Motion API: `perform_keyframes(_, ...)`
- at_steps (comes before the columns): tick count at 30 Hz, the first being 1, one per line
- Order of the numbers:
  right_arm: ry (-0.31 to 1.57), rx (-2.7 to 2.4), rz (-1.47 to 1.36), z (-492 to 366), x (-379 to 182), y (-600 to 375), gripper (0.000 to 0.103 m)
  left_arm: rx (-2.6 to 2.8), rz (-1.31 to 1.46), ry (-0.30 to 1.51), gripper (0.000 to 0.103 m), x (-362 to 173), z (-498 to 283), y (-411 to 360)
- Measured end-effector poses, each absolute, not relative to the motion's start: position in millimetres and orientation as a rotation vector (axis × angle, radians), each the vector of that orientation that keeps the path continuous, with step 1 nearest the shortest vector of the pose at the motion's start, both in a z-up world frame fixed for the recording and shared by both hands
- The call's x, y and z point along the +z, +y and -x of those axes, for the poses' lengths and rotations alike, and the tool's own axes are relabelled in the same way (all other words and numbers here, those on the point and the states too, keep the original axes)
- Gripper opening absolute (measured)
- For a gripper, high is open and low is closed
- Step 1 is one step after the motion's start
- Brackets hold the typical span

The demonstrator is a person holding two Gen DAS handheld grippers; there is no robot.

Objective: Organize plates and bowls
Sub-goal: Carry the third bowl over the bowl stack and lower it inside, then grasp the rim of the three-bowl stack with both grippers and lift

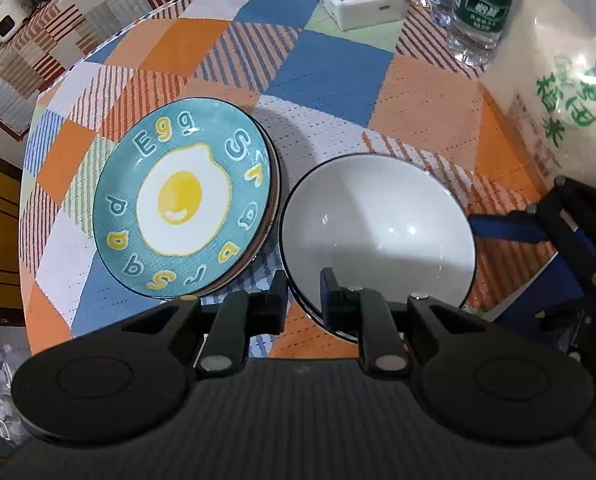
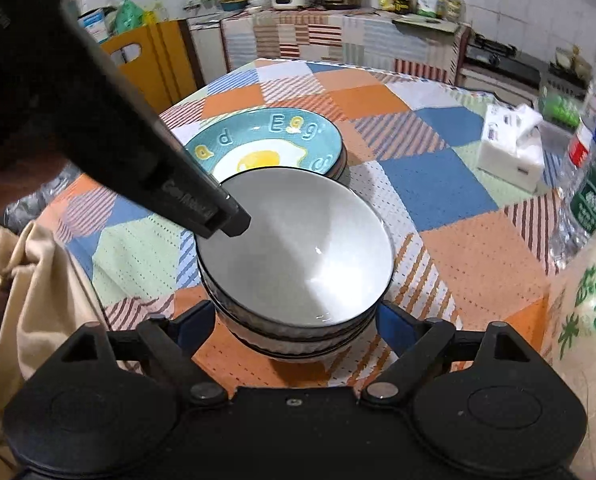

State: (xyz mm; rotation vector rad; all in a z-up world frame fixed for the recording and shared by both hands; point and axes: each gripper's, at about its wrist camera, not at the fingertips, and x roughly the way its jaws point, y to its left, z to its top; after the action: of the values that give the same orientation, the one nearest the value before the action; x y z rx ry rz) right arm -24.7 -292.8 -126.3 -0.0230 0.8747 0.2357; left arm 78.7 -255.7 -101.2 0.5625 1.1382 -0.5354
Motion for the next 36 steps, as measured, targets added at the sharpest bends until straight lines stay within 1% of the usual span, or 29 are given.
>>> perform_keyframes(5,0.855,0.240,0.043,28,-127,-291,0.090,-0.542,-0.568,1.129,0.015,-104,-78,-254)
perform_keyframes(10,0.829,0.236,0.035,35,-122,-294,0.090,-0.558,-0.476,1.151,0.018,-96,-81,-242)
perform_keyframes(18,0.783,0.228,0.076,60,-102,-295,0.090,-0.588,-0.325,1.184,0.032,-81,-87,-212)
perform_keyframes(22,0.759,0.221,0.095,75,-93,-296,0.091,-0.616,-0.260,1.213,0.033,-80,-90,-196)
perform_keyframes(26,0.734,0.211,0.102,89,-90,-296,0.091,-0.648,-0.255,1.222,0.034,-84,-85,-187)
perform_keyframes(28,0.718,0.211,0.091,94,-91,-296,0.091,-0.675,-0.237,1.232,0.034,-86,-82,-182)
perform_keyframes(31,0.698,0.223,0.078,100,-98,-294,0.091,-0.712,-0.195,1.233,0.039,-88,-77,-175)
perform_keyframes(36,0.705,0.215,0.076,97,-118,-291,0.091,-0.774,-0.130,1.182,0.041,-84,-77,-165)
